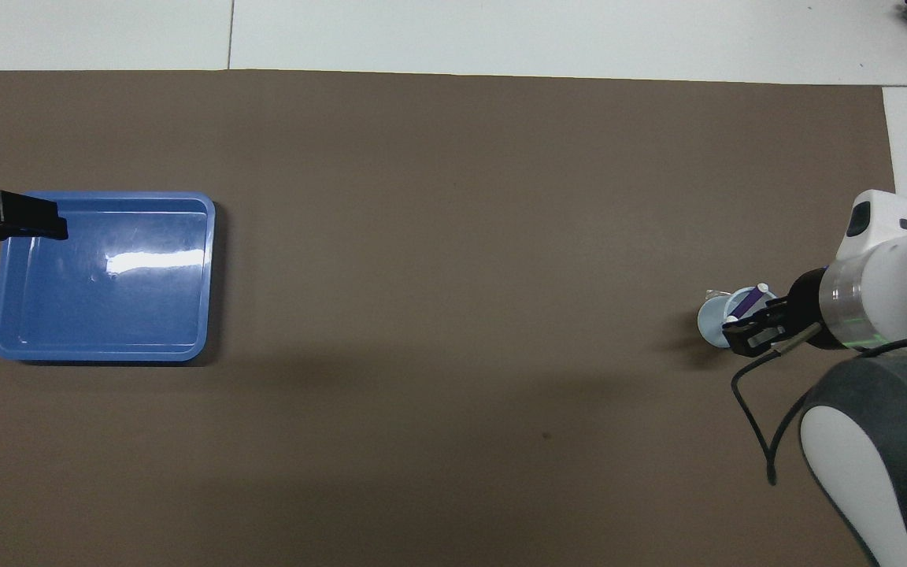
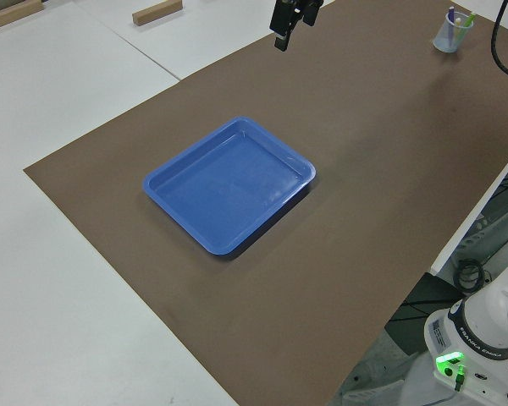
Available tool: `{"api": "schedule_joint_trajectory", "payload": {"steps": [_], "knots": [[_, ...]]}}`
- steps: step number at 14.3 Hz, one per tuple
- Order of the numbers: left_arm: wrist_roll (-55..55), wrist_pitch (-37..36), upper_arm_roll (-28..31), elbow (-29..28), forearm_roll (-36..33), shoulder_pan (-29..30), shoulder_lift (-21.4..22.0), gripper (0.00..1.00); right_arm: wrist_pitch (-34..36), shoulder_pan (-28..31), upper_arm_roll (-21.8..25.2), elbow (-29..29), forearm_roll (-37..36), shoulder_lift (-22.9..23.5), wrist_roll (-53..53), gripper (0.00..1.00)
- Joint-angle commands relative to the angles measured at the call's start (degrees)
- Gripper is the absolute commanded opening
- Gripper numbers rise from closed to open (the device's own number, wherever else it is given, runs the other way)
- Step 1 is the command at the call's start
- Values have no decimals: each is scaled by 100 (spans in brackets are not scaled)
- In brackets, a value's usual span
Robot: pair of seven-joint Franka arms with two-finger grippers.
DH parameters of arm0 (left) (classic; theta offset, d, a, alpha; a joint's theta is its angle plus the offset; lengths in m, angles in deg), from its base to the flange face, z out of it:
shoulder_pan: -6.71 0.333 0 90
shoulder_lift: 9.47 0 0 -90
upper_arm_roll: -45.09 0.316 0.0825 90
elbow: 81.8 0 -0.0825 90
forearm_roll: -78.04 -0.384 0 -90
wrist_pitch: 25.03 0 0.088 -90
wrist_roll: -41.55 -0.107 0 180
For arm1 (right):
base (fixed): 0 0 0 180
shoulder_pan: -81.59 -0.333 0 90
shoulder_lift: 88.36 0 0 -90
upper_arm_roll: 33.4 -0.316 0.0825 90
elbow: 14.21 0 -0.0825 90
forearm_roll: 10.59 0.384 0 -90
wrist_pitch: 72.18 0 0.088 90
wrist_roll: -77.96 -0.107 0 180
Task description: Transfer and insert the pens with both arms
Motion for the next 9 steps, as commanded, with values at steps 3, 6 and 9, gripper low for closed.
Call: {"api": "schedule_joint_trajectory", "payload": {"steps": [3, 6, 9], "knots": [[-201, -84, -46, 81, -111, 181, -14, 100, 882, -18, 1, -902, 390, 54, -651, 100], [-166, -40, -46, 45, -102, 146, -22, 100, 1348, -17, 9, -1622, 338, 369, -714, 100], [-130, -40, -11, 71, -93, 102, -48, 100, 1761, 9, 53, -2473, 180, 887, -714, 100]]}}
